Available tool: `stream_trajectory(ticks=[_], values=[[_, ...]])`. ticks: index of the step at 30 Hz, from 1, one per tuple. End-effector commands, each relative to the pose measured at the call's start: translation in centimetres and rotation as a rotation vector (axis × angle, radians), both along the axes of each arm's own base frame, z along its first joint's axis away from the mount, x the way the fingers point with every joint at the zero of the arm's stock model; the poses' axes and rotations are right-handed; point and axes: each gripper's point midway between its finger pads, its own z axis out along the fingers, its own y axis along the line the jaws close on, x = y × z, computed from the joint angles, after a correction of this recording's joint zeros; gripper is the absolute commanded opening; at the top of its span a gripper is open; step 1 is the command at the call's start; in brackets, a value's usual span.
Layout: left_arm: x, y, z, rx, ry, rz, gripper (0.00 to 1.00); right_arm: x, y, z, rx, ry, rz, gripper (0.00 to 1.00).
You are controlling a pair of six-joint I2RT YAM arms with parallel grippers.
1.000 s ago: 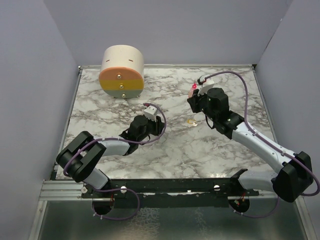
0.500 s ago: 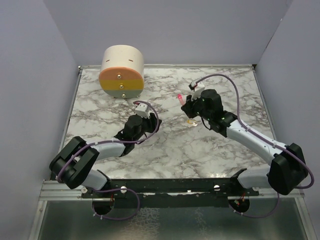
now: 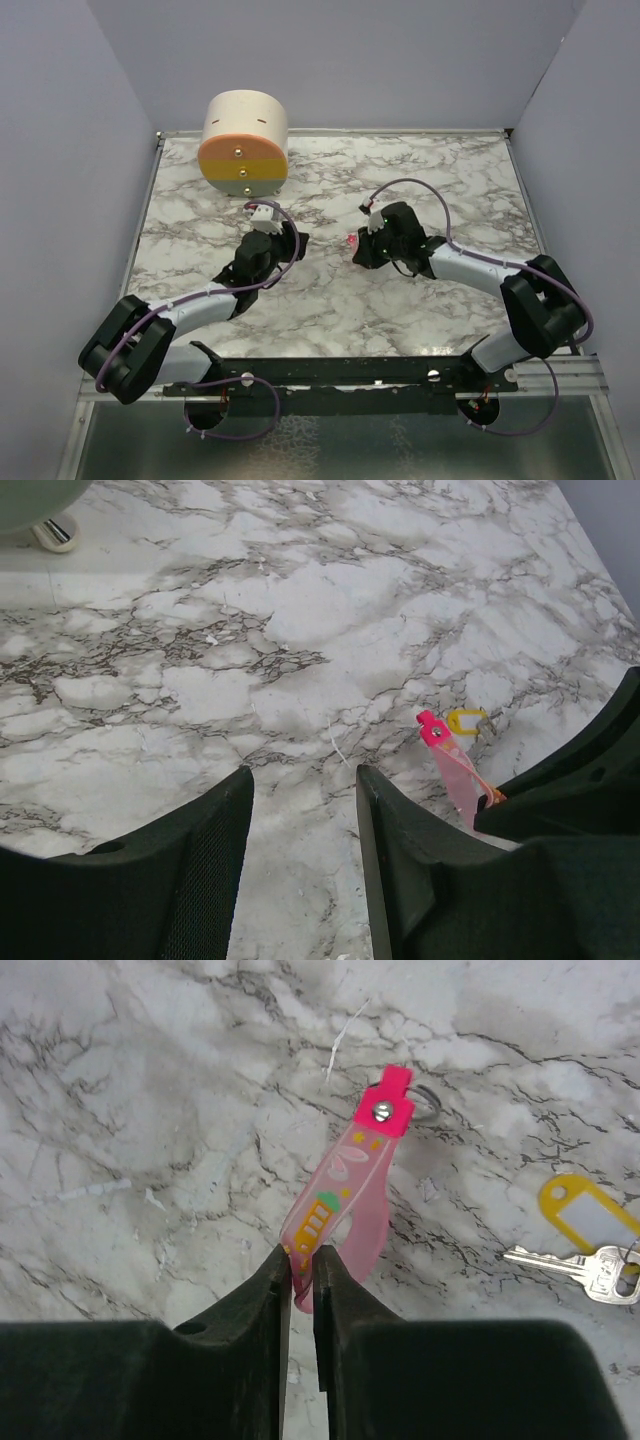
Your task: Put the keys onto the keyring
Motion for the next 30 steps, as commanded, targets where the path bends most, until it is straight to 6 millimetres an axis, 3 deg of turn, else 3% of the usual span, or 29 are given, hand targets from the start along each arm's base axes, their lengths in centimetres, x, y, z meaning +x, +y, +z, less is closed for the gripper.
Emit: stream_trajectory(ticks=[1,3,6,14,23,30], values=[[0.0,0.8,-0.4,0.003,0.013,0.035,0.48,-1.1,1.2,-0.1,0.052,0.016,0.039,0.29],[0.1,0.7,-0.5,0.004,0.018,0.032,0.48,-1.4,0.8,-0.3,0.043,0.013,0.025,0.44],[0.1,0.5,-0.6,0.005,0.024,0.029,0.48,-1.2,0.4,0.5,0.035,-0.009,0.003,0.53],[0.0,0.3,-0.7,-0.003,0.031,0.016,0.48,1.3,-0.8,1.7,-0.026,-0.071,-0.103,0.56],[0.0,-0.1,-0.8,-0.010,0.038,0.000,0.48,5.3,-0.4,-0.8,-0.138,-0.075,-0.174,0.56],[0.0,-0.2,-0.7,-0.009,0.038,-0.004,0.48,6.9,-0.6,-2.4,-0.206,-0.070,-0.208,0.55]])
